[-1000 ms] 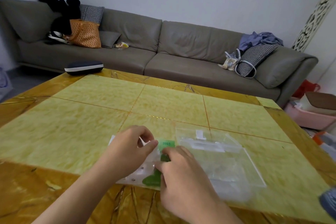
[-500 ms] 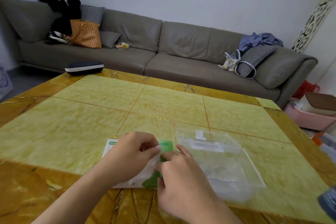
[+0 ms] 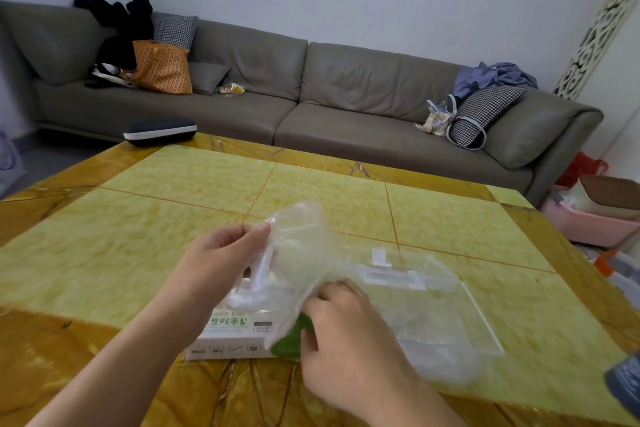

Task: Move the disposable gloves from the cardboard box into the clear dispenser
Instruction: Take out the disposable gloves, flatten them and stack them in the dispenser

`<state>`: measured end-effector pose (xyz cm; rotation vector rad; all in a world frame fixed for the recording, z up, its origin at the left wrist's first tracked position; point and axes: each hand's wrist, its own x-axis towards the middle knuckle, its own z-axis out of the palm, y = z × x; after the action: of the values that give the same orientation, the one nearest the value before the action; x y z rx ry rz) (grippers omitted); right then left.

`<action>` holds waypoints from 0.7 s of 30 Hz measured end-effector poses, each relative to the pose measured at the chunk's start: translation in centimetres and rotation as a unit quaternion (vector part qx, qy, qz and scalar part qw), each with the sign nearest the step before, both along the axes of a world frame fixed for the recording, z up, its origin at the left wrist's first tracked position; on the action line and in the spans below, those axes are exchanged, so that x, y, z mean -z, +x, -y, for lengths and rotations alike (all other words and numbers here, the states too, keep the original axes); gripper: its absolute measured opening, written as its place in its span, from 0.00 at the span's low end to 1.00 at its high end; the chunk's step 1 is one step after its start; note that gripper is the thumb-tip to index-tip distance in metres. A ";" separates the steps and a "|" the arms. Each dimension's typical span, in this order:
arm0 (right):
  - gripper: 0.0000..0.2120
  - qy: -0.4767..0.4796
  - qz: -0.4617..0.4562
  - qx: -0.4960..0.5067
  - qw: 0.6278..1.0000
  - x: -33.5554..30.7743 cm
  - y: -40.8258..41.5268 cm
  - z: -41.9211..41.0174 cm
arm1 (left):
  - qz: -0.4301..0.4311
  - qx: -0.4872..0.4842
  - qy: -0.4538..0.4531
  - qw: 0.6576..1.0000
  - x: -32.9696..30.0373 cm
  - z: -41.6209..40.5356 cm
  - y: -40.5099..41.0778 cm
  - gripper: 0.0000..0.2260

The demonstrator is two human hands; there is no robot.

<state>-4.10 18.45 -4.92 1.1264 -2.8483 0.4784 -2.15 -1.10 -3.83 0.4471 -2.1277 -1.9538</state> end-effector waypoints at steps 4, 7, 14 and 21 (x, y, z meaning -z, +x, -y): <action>0.07 -0.137 0.076 0.068 0.985 -0.9 -0.4 -0.2 | -0.020 0.028 -0.019 0.999 -0.1 0.1 0.2 0.20; 0.08 -0.288 0.117 0.118 0.943 -1.8 -1.2 -0.9 | -0.043 0.047 -0.020 0.998 -0.3 -0.2 0.3 0.18; 0.30 -0.376 0.127 0.152 0.905 -2.1 -2.9 -1.4 | -0.086 0.082 -0.085 0.989 -1.0 -0.4 0.9 0.10; 0.09 -0.372 0.060 0.166 0.911 -2.4 -3.1 -1.4 | -0.079 0.093 -0.082 0.989 -1.4 -0.7 1.3 0.14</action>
<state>-7.22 19.84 -2.51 0.4709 -2.4520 1.4583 -0.80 -0.43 -2.41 0.0622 -2.2719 -1.8172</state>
